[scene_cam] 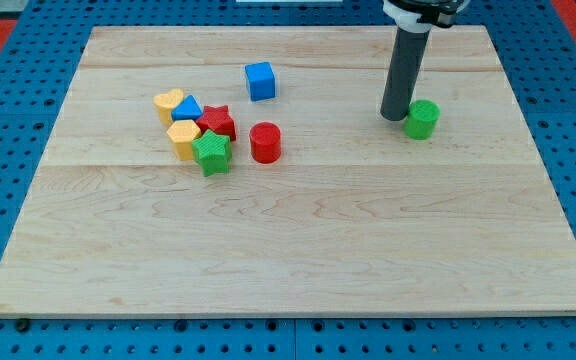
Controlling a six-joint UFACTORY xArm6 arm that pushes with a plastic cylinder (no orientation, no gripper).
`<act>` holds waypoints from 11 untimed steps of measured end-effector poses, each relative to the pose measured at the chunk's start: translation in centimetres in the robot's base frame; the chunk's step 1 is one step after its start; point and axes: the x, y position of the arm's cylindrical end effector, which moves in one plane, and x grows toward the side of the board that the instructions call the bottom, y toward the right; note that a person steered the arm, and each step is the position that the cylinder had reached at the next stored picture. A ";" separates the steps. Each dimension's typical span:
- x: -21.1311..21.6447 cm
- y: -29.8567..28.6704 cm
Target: Push the green circle towards the bottom right
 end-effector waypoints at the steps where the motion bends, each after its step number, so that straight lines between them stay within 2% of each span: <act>1: 1.8 0.1; 3: -1.1 -1.4; 5: -2.3 -1.3; 7: 0.7 -0.7; 9: -1.8 0.2; 10: -1.8 4.1; 11: 0.4 5.1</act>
